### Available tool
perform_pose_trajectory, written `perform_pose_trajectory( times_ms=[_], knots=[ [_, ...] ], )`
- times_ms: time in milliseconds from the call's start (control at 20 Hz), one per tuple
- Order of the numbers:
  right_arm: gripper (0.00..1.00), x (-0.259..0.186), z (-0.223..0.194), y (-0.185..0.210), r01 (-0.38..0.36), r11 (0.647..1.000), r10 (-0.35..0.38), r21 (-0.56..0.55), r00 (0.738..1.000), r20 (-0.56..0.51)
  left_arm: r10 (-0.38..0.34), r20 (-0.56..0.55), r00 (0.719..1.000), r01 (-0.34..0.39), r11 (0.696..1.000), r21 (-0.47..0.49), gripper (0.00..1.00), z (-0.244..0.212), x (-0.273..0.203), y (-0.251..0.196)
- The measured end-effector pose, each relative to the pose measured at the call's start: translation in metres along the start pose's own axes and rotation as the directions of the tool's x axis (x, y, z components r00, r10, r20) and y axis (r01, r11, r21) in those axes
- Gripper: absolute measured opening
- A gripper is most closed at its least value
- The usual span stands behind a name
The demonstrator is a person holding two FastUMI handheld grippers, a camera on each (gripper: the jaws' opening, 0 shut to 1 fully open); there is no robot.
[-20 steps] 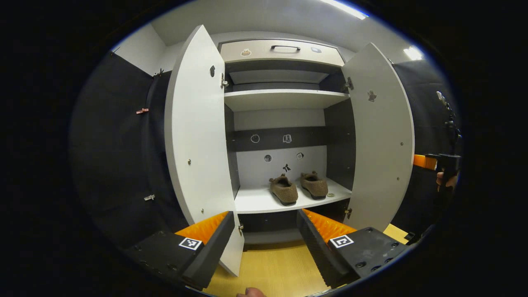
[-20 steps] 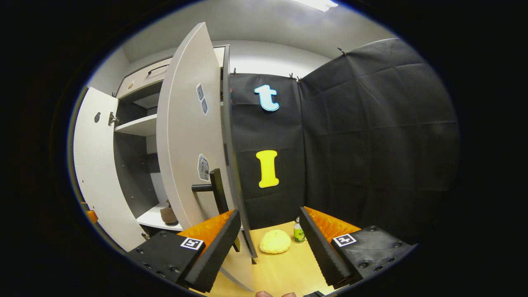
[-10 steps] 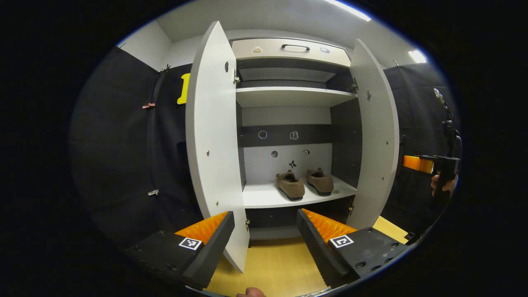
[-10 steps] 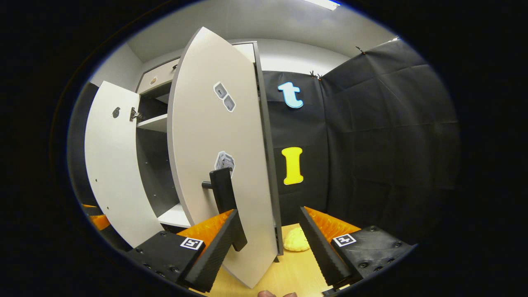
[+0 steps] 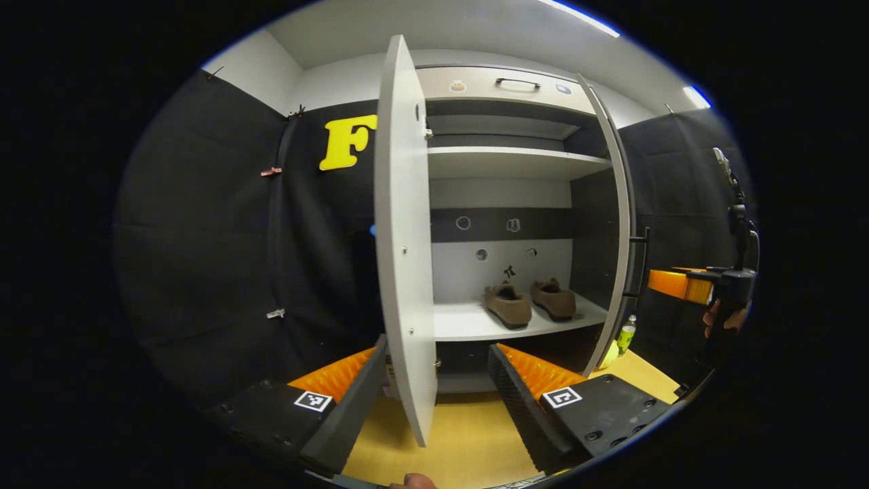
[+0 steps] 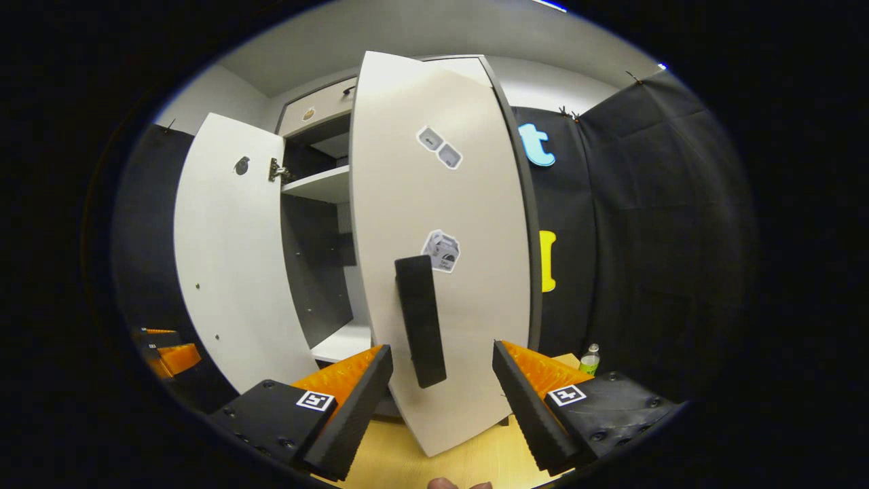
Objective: Grab one shoe with the right hand and put it into the shoe cabinet, grab the other shoe with the left hand and put it into the shoe cabinet; then close the right door with the right hand and the left door with the left hand.
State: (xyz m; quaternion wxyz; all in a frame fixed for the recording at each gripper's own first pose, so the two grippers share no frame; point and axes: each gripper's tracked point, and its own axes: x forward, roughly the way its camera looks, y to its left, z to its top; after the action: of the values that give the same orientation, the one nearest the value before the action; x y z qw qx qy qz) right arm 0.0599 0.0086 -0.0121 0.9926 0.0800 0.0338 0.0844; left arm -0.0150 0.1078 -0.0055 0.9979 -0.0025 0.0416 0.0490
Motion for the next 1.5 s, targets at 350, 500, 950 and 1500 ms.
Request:
perform_pose_trajectory(
  times_ms=[350, 500, 950, 1500],
  knots=[
    [0.98, -0.013, -0.02, 0.027, -0.049, 0.998, 0.048, -0.026, 0.998, -0.042, 0.144, 0.041, 0.989, -0.143, 0.989, -0.02, 0.96, 0.021, 0.017, 0.09],
    [0.98, -0.018, -0.018, 0.025, -0.048, 0.998, 0.047, -0.028, 0.998, -0.04, 0.18, 0.061, 0.982, -0.179, 0.984, -0.025, 0.96, 0.026, 0.039, 0.116],
    [0.98, -0.018, -0.011, 0.025, -0.049, 0.999, 0.049, -0.01, 0.998, -0.037, 0.13, 0.038, 0.991, -0.128, 0.99, -0.056, 0.93, 0.014, 0.081, 0.114],
    [0.98, -0.026, -0.003, 0.014, -0.039, 0.999, 0.039, 0.003, 0.999, -0.017, 0.009, 0.02, 1.0, -0.008, 0.999, -0.04, 0.92, 0.016, 0.07, 0.034]
  ],
)
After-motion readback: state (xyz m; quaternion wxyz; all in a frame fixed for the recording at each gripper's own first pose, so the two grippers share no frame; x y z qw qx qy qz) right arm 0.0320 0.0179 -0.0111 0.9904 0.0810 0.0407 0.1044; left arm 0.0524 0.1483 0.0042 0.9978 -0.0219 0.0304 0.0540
